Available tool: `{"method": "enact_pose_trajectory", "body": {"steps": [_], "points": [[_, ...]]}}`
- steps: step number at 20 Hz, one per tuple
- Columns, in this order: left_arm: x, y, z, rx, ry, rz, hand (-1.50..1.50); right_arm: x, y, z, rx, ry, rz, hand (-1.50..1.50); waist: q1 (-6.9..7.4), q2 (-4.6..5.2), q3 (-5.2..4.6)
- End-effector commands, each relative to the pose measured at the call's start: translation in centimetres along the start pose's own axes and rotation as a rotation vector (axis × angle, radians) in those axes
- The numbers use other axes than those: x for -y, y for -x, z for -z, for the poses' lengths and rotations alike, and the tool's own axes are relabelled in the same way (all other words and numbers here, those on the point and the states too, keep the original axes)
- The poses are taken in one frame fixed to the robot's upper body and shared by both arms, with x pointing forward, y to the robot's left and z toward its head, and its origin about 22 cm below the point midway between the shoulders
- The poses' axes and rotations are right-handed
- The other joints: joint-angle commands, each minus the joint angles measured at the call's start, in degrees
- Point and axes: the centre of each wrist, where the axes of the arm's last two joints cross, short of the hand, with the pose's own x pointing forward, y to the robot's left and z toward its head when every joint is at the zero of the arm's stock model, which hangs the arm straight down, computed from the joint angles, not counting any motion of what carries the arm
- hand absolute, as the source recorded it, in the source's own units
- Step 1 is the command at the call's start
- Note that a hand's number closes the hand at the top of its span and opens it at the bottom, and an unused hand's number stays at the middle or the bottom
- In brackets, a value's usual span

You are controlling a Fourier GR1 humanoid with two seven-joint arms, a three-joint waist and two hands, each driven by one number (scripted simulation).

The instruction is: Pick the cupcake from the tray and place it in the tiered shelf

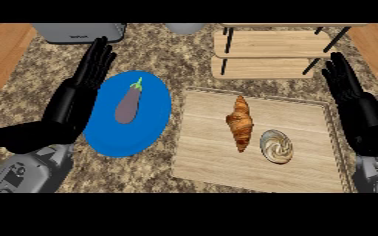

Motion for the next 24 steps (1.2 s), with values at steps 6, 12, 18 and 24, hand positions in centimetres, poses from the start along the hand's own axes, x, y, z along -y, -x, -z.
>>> {"method": "enact_pose_trajectory", "body": {"steps": [6,12,18,24], "points": [[-1.8,6.0,-3.8,-0.292,-0.132,0.159,0.0,5.2,0.4,-2.7,-0.149,0.445,0.077,-1.5,-0.63,0.72,-0.7],[-1.3,6.4,-4.3,-0.335,-0.122,0.133,0.0,7.5,8.0,-7.9,-0.32,0.871,-0.28,1.5,-1.81,1.65,-0.89],[0.5,7.6,-3.9,-0.346,-0.115,0.119,0.0,2.8,7.5,-12.0,-0.085,1.096,-0.13,-1.5,-0.71,0.53,-0.57],[1.7,7.4,-4.1,-0.351,-0.087,0.093,0.0,1.5,6.6,-14.2,-0.188,0.729,-0.115,-1.5,1.09,0.7,-0.68]]}}
